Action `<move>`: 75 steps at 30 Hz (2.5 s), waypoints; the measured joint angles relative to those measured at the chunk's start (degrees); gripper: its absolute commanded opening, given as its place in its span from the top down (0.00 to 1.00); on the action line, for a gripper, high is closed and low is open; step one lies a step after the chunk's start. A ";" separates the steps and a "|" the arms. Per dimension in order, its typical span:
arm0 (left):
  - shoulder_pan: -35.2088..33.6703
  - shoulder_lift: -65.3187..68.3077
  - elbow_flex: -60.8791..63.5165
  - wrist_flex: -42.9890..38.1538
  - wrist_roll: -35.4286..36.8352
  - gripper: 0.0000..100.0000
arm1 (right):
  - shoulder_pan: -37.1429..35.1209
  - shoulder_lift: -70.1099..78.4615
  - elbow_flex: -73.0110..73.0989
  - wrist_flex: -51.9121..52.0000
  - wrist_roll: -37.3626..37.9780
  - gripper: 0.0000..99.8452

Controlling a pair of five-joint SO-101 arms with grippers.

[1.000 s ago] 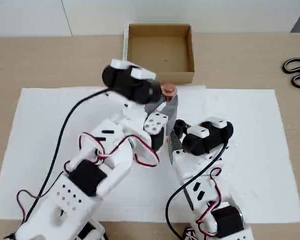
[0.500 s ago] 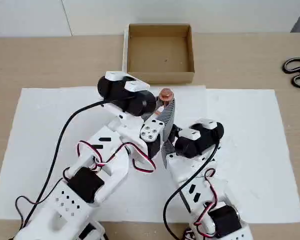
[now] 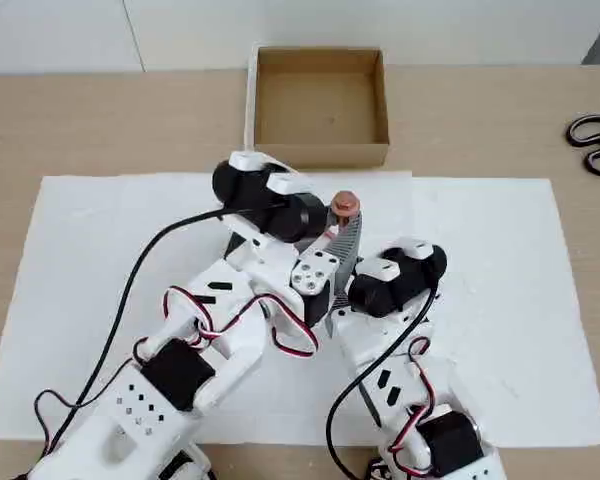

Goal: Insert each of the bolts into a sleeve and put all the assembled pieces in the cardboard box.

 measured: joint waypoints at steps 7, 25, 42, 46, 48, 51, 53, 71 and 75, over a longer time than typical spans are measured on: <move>-1.93 -0.26 0.70 0.00 -1.32 1.00 | -0.09 0.09 0.09 0.00 0.00 1.00; -1.93 -0.26 1.41 -1.14 -1.32 1.00 | 0.00 0.09 0.00 0.00 0.00 1.00; -0.97 -0.18 1.76 -1.58 -0.35 1.00 | -0.79 0.00 0.00 0.00 0.00 1.00; -0.97 -0.18 1.76 -1.58 -0.26 1.00 | -0.79 0.00 0.00 0.00 0.00 1.00; -0.97 -0.18 1.76 -1.58 -0.26 1.00 | -0.79 0.00 0.00 0.00 0.00 1.00; -0.97 -0.18 1.76 -1.58 -0.26 1.00 | -0.79 0.00 0.00 0.00 0.00 1.00; -0.97 -0.18 1.76 -0.97 -0.26 1.00 | -0.97 0.00 0.00 0.00 0.00 1.00; -0.88 -0.18 1.67 5.54 -0.26 1.00 | -1.23 0.09 0.00 0.00 0.00 1.00; -0.79 1.58 0.09 7.47 -0.18 1.00 | -1.23 0.09 0.09 0.00 0.00 1.00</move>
